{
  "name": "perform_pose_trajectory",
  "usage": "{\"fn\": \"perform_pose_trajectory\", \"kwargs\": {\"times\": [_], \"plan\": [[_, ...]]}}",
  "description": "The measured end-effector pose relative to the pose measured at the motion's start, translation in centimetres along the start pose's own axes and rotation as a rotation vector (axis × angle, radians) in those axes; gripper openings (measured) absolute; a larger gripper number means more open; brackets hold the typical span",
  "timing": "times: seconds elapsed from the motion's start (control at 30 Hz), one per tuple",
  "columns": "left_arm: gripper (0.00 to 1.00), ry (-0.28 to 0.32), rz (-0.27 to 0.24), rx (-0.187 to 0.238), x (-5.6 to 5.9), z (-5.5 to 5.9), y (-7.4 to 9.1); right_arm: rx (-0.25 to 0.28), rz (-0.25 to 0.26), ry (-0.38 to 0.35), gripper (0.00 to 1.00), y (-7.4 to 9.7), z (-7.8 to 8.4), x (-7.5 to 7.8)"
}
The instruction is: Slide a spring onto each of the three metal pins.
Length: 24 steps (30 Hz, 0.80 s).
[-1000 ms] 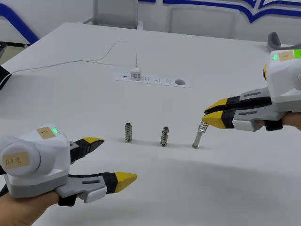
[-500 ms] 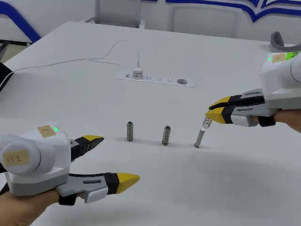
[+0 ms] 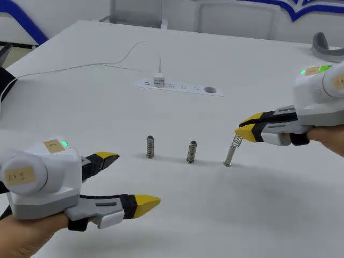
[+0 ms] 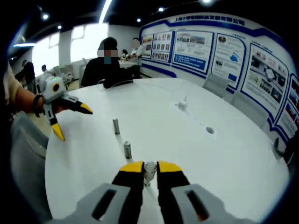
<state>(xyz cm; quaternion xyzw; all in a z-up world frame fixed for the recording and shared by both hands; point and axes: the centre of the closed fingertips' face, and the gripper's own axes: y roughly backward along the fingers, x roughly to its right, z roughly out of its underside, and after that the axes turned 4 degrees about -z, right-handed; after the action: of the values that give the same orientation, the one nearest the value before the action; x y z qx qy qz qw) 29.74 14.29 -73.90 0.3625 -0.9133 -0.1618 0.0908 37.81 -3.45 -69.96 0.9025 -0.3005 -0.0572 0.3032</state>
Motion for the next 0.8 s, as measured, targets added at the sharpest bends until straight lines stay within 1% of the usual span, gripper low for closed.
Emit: {"fn": "perform_pose_trajectory", "kwargs": {"times": [0.43, 0.8], "plan": [[0.84, 0.0, -0.009, 0.005, -0.2, -0.2, -0.1, -0.014, -0.003, -0.007, 0.12, -0.8, 0.6, 0.0], [0.85, -0.003, -0.011, 0.006, -0.2, -0.2, 0.0, -0.03, -0.003, -0.019, 0.12, -1.8, 1.6, -0.1]]}}
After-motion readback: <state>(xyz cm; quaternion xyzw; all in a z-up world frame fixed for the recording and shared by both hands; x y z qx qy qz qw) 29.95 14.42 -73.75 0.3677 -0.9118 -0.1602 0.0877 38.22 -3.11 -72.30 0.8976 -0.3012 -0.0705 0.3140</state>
